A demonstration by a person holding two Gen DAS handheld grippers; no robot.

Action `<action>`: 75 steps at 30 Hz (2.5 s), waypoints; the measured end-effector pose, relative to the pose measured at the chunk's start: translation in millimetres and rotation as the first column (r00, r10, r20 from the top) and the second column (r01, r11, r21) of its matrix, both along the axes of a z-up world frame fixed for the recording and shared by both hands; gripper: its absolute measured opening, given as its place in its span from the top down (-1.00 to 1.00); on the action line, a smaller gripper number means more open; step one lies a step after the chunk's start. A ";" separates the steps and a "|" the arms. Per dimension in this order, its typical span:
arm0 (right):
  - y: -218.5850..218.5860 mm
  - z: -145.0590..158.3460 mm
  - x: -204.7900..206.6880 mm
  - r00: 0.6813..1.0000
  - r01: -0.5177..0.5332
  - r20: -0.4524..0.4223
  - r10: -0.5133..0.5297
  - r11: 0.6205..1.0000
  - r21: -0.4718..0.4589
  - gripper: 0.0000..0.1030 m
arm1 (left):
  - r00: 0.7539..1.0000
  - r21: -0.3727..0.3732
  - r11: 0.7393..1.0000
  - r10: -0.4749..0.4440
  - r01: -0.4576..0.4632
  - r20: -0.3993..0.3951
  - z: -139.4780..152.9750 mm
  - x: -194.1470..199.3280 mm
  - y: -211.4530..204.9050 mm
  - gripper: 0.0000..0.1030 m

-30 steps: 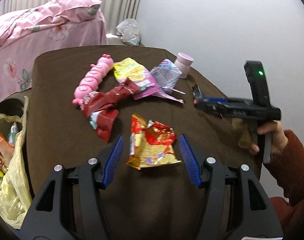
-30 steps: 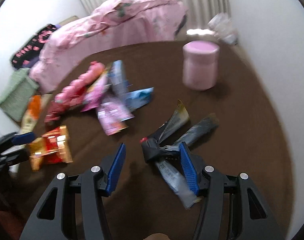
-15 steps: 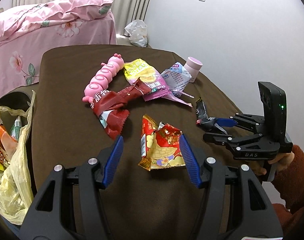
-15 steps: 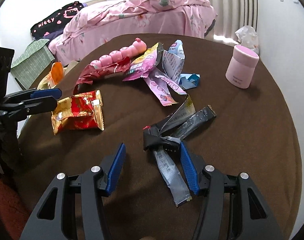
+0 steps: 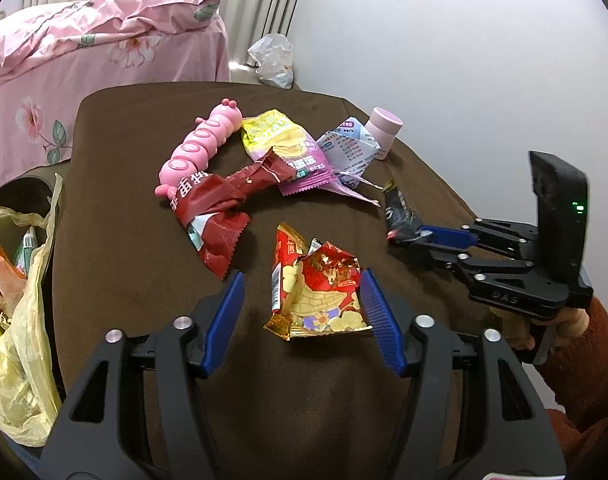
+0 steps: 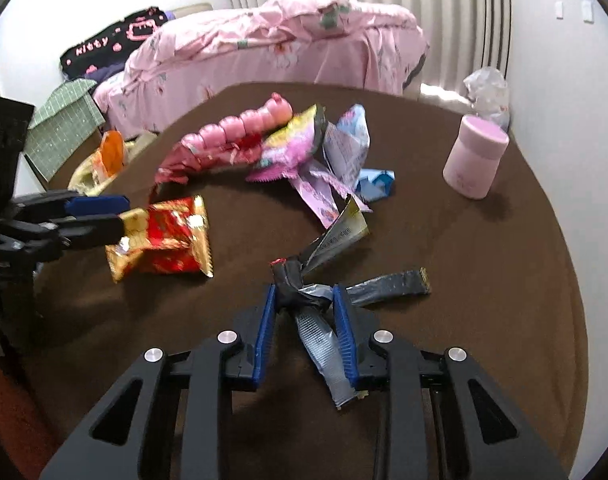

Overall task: Collect trash
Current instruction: 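Grasp the red-gold wrapper with the left tool while the right tool grasps the grey strips, then carry the red-gold wrapper and grey strips to the yellow bag and release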

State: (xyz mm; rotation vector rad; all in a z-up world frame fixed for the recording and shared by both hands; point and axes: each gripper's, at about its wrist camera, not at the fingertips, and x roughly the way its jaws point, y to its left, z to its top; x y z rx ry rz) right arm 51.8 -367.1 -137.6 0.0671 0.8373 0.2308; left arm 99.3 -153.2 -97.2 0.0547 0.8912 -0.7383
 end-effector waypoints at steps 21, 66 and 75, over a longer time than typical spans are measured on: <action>8.8 52.9 -20.6 0.990 0.056 0.136 -0.049 0.997 -0.048 0.47 | 0.992 -0.025 0.992 0.125 -0.125 -0.017 13.4 -3.1 16.1 0.74; 299.8 103.4 87.8 0.800 -0.561 0.199 0.566 0.823 -0.085 0.47 | 0.574 -0.198 0.575 0.816 -0.794 0.069 38.1 19.5 288.4 0.74; 338.5 46.0 141.0 0.781 -0.617 0.045 0.622 0.782 -0.092 0.47 | 0.554 -0.196 0.550 0.832 -0.812 0.039 16.2 42.6 291.0 0.74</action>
